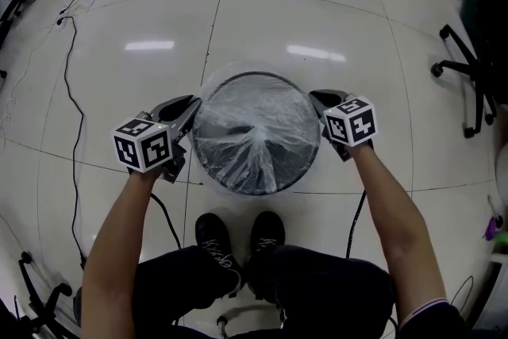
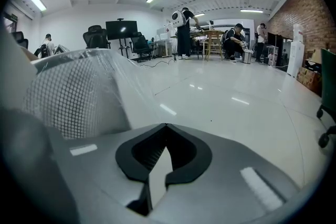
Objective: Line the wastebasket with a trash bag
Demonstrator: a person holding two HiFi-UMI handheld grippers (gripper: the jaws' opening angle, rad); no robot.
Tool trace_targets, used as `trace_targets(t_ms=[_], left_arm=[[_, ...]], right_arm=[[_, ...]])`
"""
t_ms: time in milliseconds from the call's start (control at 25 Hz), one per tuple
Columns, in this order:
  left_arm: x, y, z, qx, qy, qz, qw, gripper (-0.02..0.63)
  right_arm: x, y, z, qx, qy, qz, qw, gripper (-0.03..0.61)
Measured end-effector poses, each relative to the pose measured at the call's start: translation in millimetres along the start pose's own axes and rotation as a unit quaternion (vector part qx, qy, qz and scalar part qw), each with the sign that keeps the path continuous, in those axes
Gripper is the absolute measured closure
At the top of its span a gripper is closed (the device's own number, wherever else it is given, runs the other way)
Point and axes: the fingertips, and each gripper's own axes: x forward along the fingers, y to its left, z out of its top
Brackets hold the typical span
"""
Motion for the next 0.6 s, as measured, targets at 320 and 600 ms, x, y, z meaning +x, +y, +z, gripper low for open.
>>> trace_targets(t_ms=[320,600], left_arm=[[3,6,5,-0.032,-0.031,0.003,0.9990,0.545],[7,20,-14,-0.008,0.013,0.041,0.9990,0.571]], right_arm=[[5,1,-10,0.002,0.010,0.004,1.000,0.578],[10,2,-24,0.007,0.022,0.008,1.000,0.578]])
